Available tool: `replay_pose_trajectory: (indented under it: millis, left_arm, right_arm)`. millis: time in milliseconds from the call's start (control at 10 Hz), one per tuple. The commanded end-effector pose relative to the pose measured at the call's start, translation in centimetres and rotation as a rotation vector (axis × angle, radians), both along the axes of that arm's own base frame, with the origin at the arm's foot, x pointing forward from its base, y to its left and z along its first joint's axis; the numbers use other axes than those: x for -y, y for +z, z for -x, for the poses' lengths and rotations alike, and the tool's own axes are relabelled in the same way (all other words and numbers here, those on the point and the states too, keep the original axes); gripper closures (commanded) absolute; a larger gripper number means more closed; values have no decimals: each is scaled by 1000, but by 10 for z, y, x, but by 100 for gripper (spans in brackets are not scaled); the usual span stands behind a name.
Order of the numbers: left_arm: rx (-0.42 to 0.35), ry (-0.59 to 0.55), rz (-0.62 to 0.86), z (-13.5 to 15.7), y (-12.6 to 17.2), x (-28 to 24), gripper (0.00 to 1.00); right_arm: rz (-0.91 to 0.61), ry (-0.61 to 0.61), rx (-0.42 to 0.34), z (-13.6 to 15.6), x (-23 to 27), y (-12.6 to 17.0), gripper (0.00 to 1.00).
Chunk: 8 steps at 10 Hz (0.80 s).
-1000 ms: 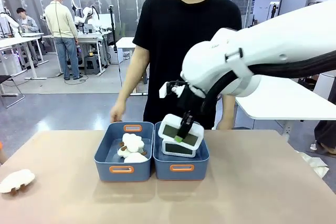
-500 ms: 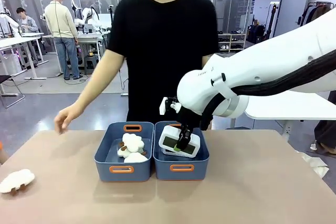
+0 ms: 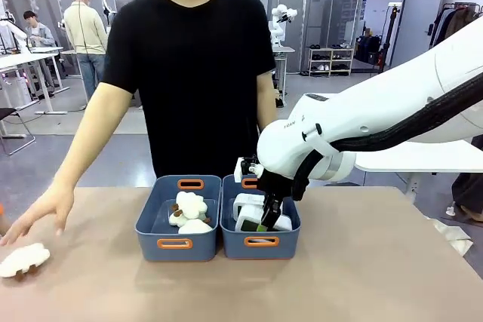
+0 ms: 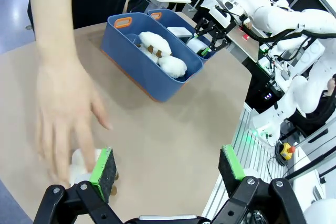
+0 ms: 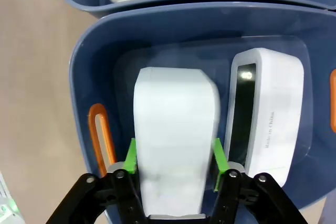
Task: Sort the digital clocks into the basket.
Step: Pick up the Digital clock from the table and place it into the empty Plastic storage basket.
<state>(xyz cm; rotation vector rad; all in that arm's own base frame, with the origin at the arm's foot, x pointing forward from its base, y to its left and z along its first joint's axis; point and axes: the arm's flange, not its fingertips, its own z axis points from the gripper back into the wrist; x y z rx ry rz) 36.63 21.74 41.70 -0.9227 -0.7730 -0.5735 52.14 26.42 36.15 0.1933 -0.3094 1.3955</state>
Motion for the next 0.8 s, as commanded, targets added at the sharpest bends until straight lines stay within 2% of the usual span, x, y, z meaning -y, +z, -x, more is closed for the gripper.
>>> replay_pose_trajectory:
  millis: [0, 100, 700]
  left_arm:
    - [2, 1, 1, 1, 3, 1, 0]
    - [2, 1, 1, 1, 3, 1, 0]
    - [2, 1, 1, 1, 3, 1, 0]
  right_arm:
    - [-20, -21, 3, 5, 2, 14, 6]
    - [-18, -29, 8, 5, 2, 11, 1]
    - [-8, -6, 14, 0, 0, 10, 0]
